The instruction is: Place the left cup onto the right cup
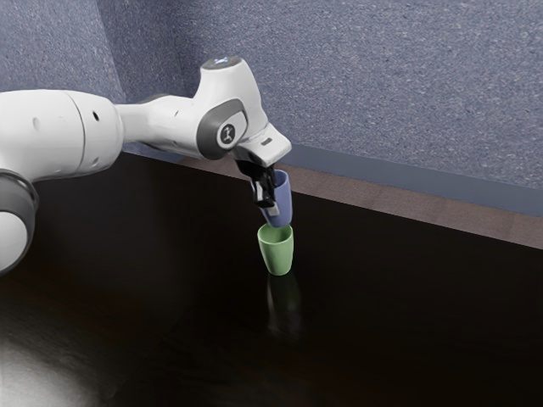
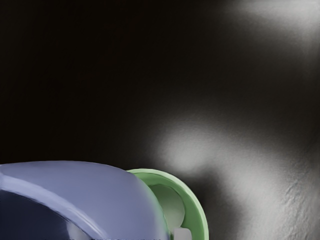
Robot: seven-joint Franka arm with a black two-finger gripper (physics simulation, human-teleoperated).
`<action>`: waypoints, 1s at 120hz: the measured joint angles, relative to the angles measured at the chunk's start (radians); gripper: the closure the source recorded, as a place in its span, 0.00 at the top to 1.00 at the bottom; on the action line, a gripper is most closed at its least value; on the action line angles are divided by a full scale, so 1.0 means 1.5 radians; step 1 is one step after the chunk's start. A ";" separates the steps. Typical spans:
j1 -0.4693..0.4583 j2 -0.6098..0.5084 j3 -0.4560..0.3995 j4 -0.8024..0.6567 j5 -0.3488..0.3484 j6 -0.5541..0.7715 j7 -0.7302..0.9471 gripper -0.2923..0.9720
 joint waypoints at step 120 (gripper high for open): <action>0.003 -0.012 0.000 -0.030 0.001 -0.001 -0.013 0.15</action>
